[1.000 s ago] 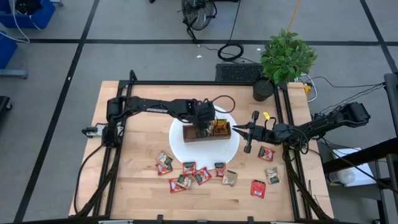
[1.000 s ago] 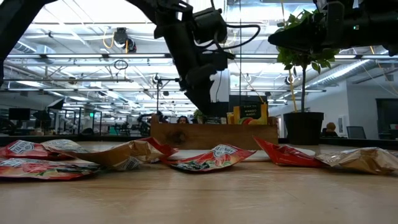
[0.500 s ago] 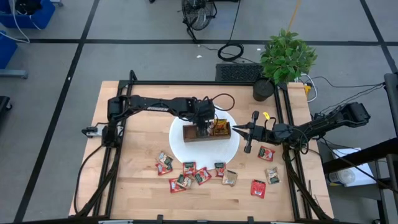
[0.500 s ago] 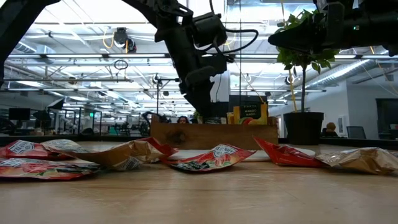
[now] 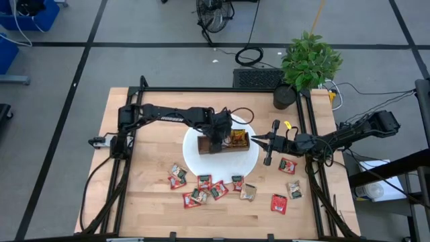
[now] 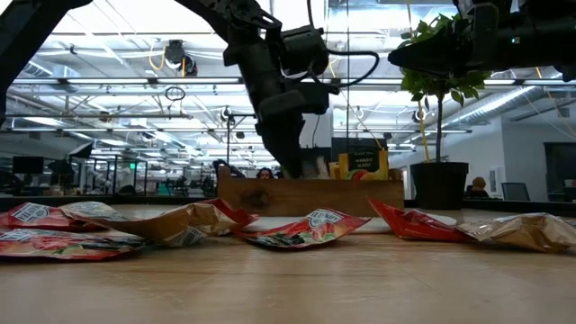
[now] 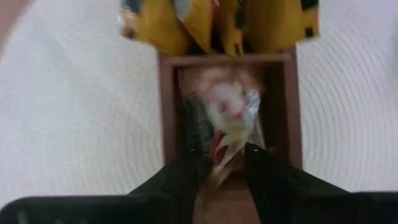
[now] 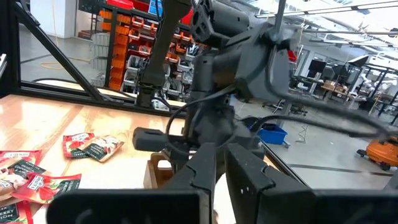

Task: Pick & Place Tea
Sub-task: Put the brown tea bag into the middle section of the wooden organizer

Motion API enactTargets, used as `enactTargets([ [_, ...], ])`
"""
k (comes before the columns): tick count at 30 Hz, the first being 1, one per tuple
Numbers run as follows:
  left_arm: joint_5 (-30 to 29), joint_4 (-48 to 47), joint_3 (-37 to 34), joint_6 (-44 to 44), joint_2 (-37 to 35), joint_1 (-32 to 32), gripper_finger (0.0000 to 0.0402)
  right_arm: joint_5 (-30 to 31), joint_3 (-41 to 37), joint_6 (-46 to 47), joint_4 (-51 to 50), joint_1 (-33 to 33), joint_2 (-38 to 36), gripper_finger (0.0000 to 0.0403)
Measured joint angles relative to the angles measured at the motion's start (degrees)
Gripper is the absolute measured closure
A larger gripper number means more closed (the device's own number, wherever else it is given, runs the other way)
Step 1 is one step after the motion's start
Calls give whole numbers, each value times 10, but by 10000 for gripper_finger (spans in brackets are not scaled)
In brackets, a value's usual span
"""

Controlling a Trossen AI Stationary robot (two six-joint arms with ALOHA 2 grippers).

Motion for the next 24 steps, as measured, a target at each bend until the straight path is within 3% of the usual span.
enactTargets([
  [7, -42, -7, 0, -11, 0, 1, 303, 0, 0, 0, 0, 0, 0, 380],
  [17, -89, -11, 0, -6, -24, 0, 289, 0, 0, 4, 0, 0, 0, 380],
  [24, -90, -13, 0, -22, -71, -4, 288, -17, 0, 11, -11, 0, 0, 368],
])
